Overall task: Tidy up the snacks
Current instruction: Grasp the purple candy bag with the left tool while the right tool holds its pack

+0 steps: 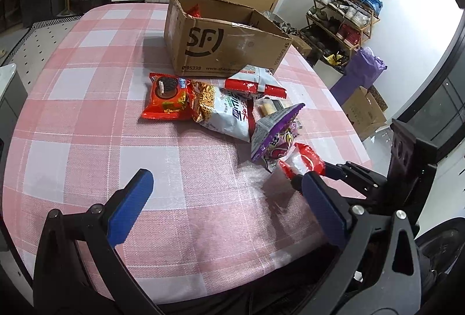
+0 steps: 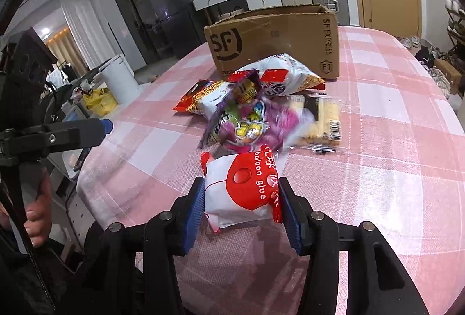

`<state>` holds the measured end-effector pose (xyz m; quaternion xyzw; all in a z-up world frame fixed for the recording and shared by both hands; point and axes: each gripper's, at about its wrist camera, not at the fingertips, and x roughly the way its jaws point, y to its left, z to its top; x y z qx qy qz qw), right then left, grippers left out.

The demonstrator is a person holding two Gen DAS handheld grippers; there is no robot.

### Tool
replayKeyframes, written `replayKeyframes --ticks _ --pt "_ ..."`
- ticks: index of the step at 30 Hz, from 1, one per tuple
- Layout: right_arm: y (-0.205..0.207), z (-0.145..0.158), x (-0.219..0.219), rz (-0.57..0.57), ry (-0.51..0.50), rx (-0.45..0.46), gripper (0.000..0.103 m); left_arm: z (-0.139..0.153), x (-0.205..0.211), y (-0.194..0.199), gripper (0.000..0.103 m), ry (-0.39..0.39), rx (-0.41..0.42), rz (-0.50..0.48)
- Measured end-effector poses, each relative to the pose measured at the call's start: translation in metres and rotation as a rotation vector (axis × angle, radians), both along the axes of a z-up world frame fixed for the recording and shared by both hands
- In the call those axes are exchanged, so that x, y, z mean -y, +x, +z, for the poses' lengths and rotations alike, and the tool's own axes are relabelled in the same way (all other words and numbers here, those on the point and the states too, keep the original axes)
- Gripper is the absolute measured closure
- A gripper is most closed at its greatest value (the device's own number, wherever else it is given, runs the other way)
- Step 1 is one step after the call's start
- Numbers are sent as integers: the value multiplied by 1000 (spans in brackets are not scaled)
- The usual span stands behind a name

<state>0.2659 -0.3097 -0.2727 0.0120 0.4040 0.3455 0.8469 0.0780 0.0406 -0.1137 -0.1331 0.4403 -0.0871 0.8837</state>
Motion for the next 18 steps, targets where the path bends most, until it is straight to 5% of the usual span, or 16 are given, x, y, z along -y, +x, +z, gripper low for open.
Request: replayKeyframes --ticks 18 --pt "-8 2 55 -98 95 6 53 -30 54 51 1 6 -104 -119"
